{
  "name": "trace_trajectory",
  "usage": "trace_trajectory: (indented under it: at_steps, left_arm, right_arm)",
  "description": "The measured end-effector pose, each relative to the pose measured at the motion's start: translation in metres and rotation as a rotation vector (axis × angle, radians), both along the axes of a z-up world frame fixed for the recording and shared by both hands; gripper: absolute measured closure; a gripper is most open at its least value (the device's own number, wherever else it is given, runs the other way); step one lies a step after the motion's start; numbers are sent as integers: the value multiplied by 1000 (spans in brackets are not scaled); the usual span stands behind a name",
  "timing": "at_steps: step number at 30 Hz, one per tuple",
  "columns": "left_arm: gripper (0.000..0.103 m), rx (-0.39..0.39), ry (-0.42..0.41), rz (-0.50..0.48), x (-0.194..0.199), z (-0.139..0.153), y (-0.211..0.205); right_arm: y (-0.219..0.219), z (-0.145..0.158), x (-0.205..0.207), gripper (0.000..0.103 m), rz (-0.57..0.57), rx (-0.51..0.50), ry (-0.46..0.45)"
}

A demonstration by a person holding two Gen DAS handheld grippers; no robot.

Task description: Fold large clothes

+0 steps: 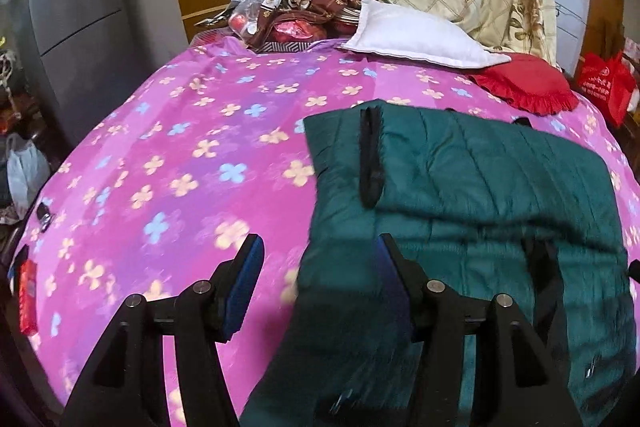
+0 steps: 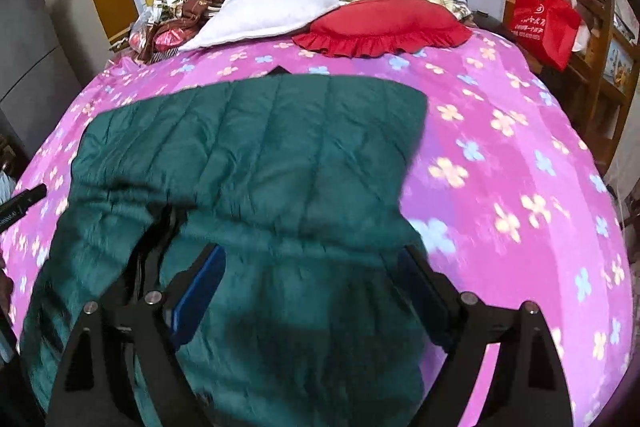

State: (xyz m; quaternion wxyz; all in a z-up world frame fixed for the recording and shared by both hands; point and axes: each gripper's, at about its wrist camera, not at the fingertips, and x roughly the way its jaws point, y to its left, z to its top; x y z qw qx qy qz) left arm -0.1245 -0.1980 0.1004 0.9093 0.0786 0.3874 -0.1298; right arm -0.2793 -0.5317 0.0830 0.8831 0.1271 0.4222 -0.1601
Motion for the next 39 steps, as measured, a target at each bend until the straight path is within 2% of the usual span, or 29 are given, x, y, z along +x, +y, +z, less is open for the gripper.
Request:
trace_trajectory:
  at_steps: [10, 16, 32, 39]
  left_arm:
    - [64, 12, 44, -4, -49, -10, 33]
    - [64, -9, 76, -2, -68, -19, 51]
    - [64, 5, 96, -30, -109, -26, 69]
    - [64, 28, 120, -40, -121, -34, 81]
  right_arm:
    - [17, -12, -54, 13, 1, 67, 49]
    - [27, -18, -88, 13, 4, 114, 65]
    - [32, -31, -155, 13, -22, 142, 109]
    - [37, -22, -175, 13, 14, 109, 135]
